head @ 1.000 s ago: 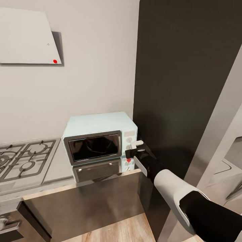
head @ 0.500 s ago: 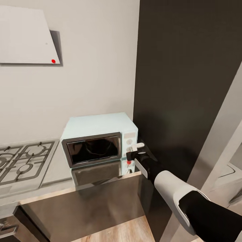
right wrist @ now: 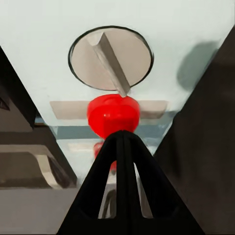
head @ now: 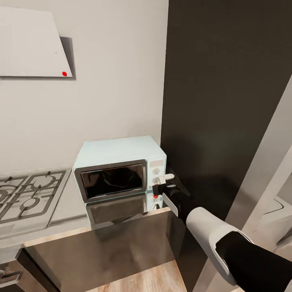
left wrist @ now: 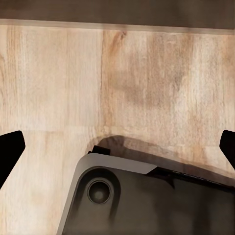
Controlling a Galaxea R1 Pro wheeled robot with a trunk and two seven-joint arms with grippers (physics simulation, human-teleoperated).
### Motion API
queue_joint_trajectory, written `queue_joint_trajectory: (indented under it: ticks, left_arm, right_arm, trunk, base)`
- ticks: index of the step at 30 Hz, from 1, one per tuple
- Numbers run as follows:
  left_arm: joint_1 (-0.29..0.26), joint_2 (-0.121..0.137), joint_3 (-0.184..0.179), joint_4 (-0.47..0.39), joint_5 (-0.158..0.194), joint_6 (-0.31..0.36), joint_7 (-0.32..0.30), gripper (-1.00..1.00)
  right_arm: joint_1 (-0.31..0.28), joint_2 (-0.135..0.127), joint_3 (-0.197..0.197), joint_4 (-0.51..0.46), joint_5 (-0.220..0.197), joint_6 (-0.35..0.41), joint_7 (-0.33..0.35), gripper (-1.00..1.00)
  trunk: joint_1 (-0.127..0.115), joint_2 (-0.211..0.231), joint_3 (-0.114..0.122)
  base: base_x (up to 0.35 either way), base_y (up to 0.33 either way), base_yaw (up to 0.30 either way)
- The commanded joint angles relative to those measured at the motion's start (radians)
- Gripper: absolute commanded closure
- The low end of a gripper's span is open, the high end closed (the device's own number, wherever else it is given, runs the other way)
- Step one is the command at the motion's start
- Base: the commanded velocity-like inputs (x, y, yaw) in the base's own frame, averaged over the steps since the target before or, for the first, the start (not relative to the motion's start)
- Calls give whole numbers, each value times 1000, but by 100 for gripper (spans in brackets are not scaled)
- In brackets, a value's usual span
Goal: In the kitchen, take the popcorn bag from the countertop, put it into the microwave, and heat it until the popcorn is cooked so the cooked popcorn ends up inside the bag.
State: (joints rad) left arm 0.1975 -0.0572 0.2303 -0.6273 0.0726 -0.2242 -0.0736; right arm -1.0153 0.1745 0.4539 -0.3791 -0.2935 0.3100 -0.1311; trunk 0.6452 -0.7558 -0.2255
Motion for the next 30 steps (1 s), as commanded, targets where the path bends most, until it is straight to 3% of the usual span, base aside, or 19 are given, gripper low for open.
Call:
queue_joint_trajectory:
  ticks: [1,30]
  left_arm:
    - [0,-1,4,-2,8,0,-8,-100]
    - [0,-1,4,-2,7,0,-8,-100]
  right_arm:
    - [3,0,8,3,-10,-2,-8,100]
    - [26,0,9,6,-10,-15,2,100]
  trunk:
    - [0,-1,-1]
    - [0,-1,-1]
  base:
    - [0,0,0]
    - [55,6,0]
